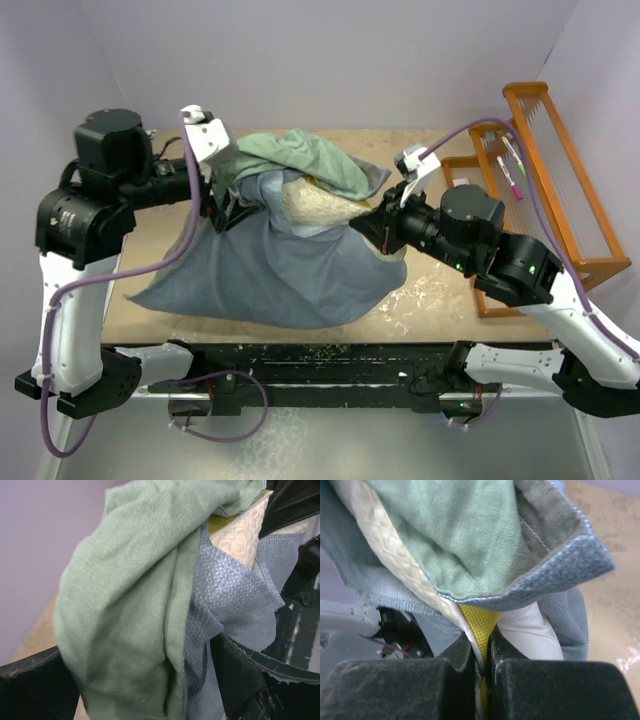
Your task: Remove the pillowcase from the pillow
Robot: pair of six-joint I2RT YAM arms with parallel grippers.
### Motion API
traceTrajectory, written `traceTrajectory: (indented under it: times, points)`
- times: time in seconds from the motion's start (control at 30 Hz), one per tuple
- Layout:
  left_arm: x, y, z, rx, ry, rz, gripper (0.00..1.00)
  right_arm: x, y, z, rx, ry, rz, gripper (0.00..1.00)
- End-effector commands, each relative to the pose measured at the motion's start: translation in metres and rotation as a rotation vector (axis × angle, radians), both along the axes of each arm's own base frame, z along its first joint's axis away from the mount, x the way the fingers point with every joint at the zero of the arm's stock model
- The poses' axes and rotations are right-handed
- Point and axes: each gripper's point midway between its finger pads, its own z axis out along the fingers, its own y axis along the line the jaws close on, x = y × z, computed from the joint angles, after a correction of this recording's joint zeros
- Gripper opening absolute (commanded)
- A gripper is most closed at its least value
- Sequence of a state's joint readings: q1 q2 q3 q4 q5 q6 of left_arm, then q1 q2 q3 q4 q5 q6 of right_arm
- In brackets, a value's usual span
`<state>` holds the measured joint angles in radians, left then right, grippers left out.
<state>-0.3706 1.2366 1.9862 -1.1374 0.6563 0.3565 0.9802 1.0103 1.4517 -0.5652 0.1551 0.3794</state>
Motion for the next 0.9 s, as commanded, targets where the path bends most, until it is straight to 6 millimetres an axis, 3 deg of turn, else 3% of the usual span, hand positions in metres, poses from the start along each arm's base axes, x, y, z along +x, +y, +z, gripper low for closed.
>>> traceTrajectory:
  times: [0.0, 0.1, 0.2, 0.33, 0.47, 0.57, 0.73, 0.87]
  points:
    - [-0.005, 0.007, 0.079, -0.092, -0.262, 0.029, 0.99, 0.015, -0.01, 0.088, 0.136, -0.159, -0.086, 0.0]
    - [-0.019, 0.006, 0.104, -0.134, -0.305, -0.002, 0.99, 0.019, -0.006, 0.109, 0.141, -0.2, -0.095, 0.0]
    - [-0.025, 0.002, 0.115, -0.177, -0.308, -0.03, 0.99, 0.018, 0.013, 0.113, 0.111, -0.218, -0.079, 0.0]
    - [-0.012, 0.005, 0.125, -0.204, -0.339, 0.035, 0.99, 0.019, 0.053, 0.084, -0.017, -0.201, -0.07, 0.0]
    - [-0.007, 0.013, 0.134, -0.209, -0.411, 0.089, 0.99, 0.027, 0.063, 0.073, -0.084, -0.2, -0.131, 0.0]
    - [-0.005, 0.005, 0.11, -0.166, -0.354, 0.031, 0.99, 0.025, 0.076, 0.075, -0.091, -0.213, -0.112, 0.0]
    - [-0.01, -0.006, 0.048, -0.014, -0.198, -0.116, 1.0, 0.023, 0.085, 0.078, -0.095, -0.209, -0.103, 0.0]
    - [-0.005, -0.001, 0.034, 0.024, -0.201, -0.084, 0.95, 0.02, 0.083, 0.081, -0.075, -0.208, -0.093, 0.0]
